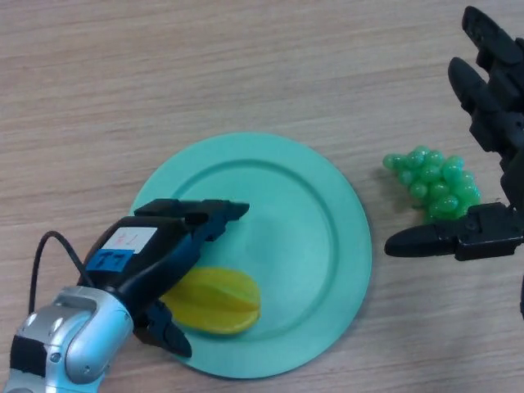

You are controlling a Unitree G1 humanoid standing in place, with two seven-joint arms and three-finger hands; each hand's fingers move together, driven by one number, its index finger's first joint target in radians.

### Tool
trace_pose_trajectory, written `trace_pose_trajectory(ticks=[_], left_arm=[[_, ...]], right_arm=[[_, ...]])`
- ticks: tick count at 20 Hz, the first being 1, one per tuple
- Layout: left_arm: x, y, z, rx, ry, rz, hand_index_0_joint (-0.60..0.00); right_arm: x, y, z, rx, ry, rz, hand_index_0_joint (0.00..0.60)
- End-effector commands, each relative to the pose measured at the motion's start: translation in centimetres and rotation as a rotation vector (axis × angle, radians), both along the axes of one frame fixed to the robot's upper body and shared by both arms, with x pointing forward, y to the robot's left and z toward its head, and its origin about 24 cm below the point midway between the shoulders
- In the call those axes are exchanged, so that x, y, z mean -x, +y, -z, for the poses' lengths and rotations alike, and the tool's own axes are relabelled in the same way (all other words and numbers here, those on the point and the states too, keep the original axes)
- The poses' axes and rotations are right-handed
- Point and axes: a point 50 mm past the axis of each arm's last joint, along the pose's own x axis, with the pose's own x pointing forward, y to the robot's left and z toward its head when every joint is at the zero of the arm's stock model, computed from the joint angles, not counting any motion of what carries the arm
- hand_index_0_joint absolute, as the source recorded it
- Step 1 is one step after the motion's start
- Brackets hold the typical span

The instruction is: Pick up the yellow starfruit and place it on the plate

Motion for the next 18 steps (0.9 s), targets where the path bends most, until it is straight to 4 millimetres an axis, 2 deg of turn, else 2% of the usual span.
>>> trace_pose_trajectory(ticks=[1, 3, 5, 9, 12, 14, 18], left_arm=[[-0.2, 1.3, -4.0, 0.094, -0.249, -0.036, 0.000], [-0.1, 1.6, -6.1, 0.283, -0.361, -0.041, 0.000], [0.3, 2.3, -8.0, 0.401, -0.446, -0.028, 0.000], [0.6, 5.5, -10.8, 0.724, -0.546, -0.076, 0.000], [0.8, 7.7, -10.7, 0.962, -0.563, -0.135, 0.000], [1.1, 7.9, -10.1, 1.070, -0.481, -0.113, 0.000], [1.6, 7.8, -8.6, 1.120, -0.333, -0.127, 0.000]], right_arm=[[1.2, -0.5, -2.8, 0.005, -0.194, 0.001, 0.000], [1.1, -0.4, -2.8, 0.022, -0.197, 0.006, 0.000], [1.1, -0.3, -2.7, 0.028, -0.194, 0.004, 0.000], [0.9, -0.1, -2.7, 0.032, -0.186, 0.001, 0.000], [0.9, 0.0, -2.6, 0.037, -0.182, -0.002, 0.000], [0.8, 0.1, -2.5, 0.040, -0.177, -0.004, 0.000], [0.6, 0.2, -2.4, 0.019, -0.177, -0.009, 0.000]])
